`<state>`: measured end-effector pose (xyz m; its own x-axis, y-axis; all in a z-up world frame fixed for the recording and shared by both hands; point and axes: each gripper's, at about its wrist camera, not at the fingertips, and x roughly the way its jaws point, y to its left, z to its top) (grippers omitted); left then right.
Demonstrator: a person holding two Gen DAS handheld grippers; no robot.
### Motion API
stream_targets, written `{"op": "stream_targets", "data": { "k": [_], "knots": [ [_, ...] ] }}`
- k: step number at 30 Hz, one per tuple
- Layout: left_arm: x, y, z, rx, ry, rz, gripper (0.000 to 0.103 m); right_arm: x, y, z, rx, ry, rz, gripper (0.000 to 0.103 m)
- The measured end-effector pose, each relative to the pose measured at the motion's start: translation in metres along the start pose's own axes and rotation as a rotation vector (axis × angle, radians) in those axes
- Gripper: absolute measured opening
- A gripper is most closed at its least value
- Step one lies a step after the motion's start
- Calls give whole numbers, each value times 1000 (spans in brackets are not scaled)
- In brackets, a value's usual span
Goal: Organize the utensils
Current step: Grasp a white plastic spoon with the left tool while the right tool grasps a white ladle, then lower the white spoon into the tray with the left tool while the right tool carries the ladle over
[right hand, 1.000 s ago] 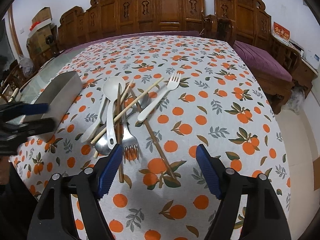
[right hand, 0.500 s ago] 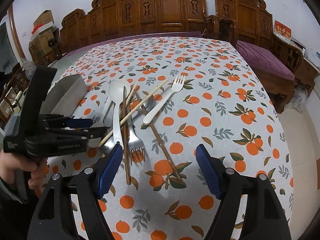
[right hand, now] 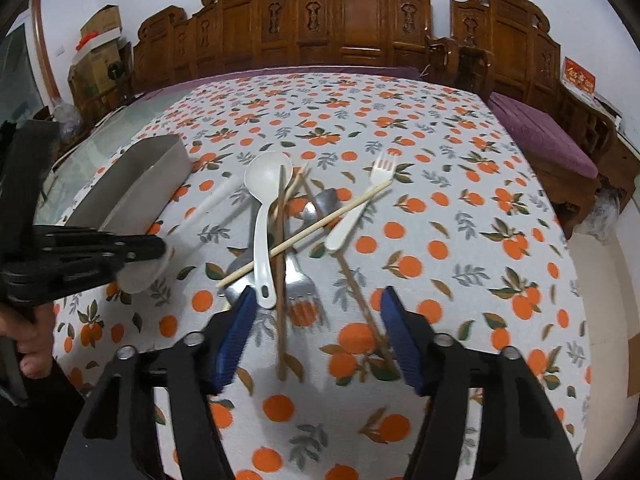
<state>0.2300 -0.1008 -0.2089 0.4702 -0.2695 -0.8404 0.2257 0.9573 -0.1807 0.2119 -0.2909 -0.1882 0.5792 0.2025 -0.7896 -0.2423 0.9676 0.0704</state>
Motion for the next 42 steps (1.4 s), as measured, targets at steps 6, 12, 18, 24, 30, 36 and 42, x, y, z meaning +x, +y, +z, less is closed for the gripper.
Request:
{"op": "stream_targets", "data": {
  "k": [6,12,18,24,30,36,42],
  "knots": [
    [-24,11,-4,2,-41,15,5,19,16,19,2,-24,34,45],
    [-42,14,-8,10,-73,20,5,47,37,36,-69,3,16,39],
    [-50,14,-12,17,-88,26,5,69,57,47,-149,44,-33,36],
    [-57,13,-16,29,-99,33,5,89,61,46,-209,123,-119,18],
    [-68,18,-18,23,-115,37,5,77,53,50,-167,107,-87,11],
    [-80,28,-19,13,-133,55,5,53,56,55,-115,59,-11,11],
    [-90,41,-20,-4,-149,80,5,38,70,57,-118,24,15,11]
  ]
}}
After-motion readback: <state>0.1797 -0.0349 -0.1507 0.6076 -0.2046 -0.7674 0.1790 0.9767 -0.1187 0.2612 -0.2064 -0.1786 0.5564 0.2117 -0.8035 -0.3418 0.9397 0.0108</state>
